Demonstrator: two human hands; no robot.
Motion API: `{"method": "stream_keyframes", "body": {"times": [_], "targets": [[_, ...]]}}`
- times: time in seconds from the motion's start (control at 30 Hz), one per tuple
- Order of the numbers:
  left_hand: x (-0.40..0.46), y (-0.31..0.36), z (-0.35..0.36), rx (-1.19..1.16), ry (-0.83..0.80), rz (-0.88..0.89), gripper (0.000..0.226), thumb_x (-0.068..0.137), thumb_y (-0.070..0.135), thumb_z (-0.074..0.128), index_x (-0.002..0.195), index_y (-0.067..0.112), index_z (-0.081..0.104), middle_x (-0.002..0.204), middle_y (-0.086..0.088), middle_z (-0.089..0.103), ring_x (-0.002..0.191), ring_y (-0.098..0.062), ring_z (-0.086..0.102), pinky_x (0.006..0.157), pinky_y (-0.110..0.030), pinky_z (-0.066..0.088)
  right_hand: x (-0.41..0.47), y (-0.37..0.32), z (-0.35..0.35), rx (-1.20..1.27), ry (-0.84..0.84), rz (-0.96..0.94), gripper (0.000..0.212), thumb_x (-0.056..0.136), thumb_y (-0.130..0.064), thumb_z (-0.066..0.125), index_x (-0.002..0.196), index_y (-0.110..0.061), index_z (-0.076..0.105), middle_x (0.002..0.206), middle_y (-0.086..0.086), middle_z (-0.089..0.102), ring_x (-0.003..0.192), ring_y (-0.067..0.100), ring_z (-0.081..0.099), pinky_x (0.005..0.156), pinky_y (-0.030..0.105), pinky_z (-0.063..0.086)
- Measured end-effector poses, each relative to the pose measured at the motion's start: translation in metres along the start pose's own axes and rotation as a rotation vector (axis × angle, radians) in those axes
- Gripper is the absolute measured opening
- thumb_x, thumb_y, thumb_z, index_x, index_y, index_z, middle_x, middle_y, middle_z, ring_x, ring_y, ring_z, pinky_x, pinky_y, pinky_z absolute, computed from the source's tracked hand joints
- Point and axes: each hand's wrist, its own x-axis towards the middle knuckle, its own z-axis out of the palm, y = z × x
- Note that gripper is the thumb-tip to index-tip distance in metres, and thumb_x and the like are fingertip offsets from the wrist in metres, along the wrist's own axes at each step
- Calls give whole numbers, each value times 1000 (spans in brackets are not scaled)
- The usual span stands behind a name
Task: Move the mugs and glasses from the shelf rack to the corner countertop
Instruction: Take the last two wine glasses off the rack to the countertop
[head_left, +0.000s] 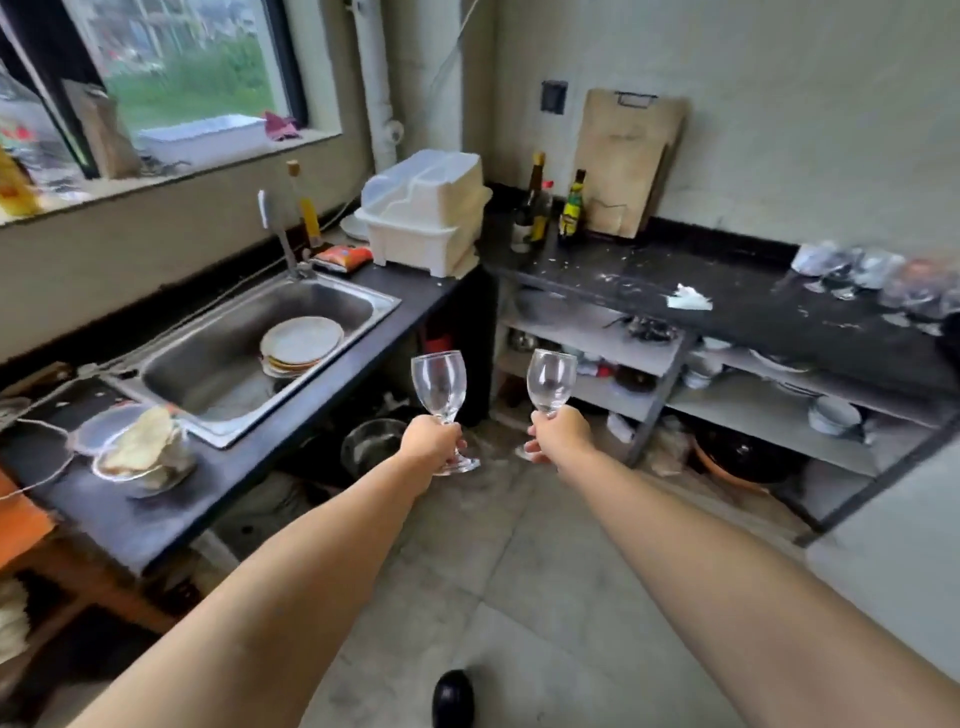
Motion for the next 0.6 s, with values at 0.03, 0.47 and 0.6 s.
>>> {"method": "stream_keyframes", "body": {"times": [0.03,0.47,0.6], "targets": [[6,8,22,18,-35,17,35,89,6,49,54,11,56,36,5,52,36,-11,50,36,-15,35,10,8,-20,14,33,24,23,98,-9,41,74,-7,44,82,11,54,48,16,51,24,14,37],[106,157,291,203,-450,112,31,86,3,48,56,8,53,51,-8,45,24,-8,41,38,-16,34,169,40,-245,125,399,202,11,97,-10,44,92,-1,51,72,8,55,25,6,50,24,15,36],[121,204,360,242,-545,116,30,90,1,45,61,6,50,56,-8,46,29,-12,45,27,-12,31,202,47,-315,162,507,260,21,97,-12,45,107,3,57,76,9,58,42,13,55,26,17,40]]}}
